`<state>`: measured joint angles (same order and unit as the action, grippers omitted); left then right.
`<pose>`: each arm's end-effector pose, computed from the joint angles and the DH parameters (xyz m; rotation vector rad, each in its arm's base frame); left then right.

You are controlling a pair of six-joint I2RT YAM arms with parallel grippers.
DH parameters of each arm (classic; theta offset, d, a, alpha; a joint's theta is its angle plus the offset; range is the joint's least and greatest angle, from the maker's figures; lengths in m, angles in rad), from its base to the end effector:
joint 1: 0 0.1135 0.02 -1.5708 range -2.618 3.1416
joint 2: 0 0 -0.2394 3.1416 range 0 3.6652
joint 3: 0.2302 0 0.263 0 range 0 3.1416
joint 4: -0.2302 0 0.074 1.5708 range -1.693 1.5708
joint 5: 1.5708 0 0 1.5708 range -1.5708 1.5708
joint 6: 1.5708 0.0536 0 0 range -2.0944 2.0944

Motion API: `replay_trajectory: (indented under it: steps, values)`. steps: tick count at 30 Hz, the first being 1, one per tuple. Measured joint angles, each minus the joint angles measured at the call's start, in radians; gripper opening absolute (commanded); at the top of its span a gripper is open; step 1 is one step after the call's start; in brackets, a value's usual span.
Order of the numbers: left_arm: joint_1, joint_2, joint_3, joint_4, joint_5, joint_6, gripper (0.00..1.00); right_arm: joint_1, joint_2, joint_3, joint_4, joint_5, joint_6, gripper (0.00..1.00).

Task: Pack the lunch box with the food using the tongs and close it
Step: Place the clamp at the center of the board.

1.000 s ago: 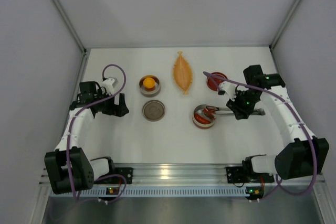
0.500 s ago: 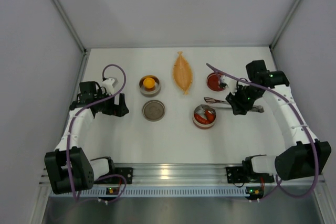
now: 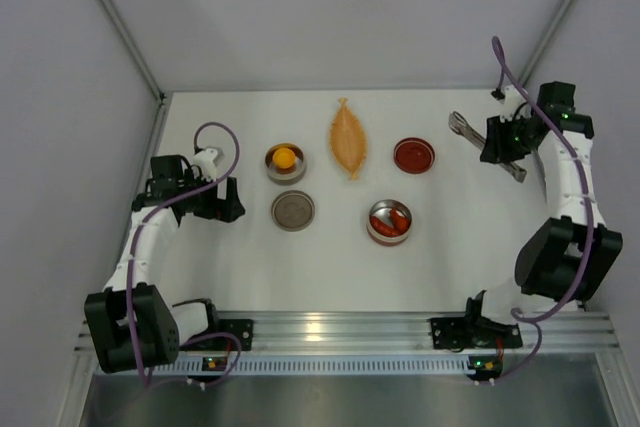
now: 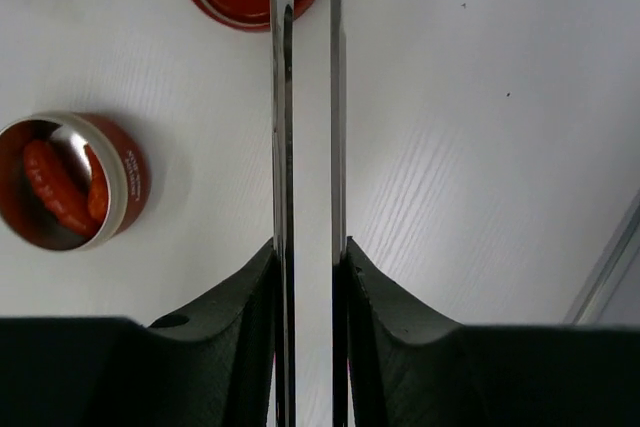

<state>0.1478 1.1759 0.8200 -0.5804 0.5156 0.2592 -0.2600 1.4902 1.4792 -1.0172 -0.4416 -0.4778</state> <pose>0.2614 0.0122 0.2043 0.3391 2.3710 -0.4578 0.3158 -0.0603 0.3044 -0.4219 2.4394 0.2694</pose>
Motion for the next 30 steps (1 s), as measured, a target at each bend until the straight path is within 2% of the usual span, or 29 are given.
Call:
replay_trajectory:
  steps: [7, 12, 16, 20, 23, 25, 27, 29, 30]
  values:
    - [0.0, 0.016, 0.023, 0.002, -0.008, -0.021, 0.98, 0.004, 0.195, -0.025, 0.238, 0.068, 0.18, 0.29]
    - [0.0, 0.023, 0.031, 0.003, -0.011, -0.021, 0.98, 0.007, 0.364, -0.005, 0.325, 0.109, 0.231, 0.32]
    - [0.0, 0.037, 0.031, 0.003, -0.012, -0.021, 0.98, 0.011, 0.471, 0.018, 0.344, 0.14, 0.238, 0.38]
    - [0.0, 0.047, 0.031, 0.003, -0.011, -0.019, 0.98, 0.011, 0.53, 0.041, 0.343, 0.149, 0.232, 0.5]
    - [0.0, 0.047, 0.031, 0.003, -0.012, -0.014, 0.98, 0.011, 0.541, 0.041, 0.342, 0.154, 0.217, 0.6]
    - [0.0, 0.047, 0.031, 0.002, -0.012, -0.011, 0.98, 0.011, 0.542, 0.042, 0.341, 0.157, 0.203, 0.63]
    - [0.0, 0.047, 0.031, 0.002, -0.012, -0.005, 0.98, 0.011, 0.542, 0.042, 0.337, 0.159, 0.19, 0.7]
    - [0.0, 0.046, 0.031, 0.0, -0.011, 0.001, 0.98, 0.011, 0.542, 0.042, 0.335, 0.161, 0.18, 0.91]
    - [0.0, 0.046, 0.031, 0.0, -0.011, 0.003, 0.98, 0.011, 0.542, 0.042, 0.335, 0.161, 0.169, 0.96]
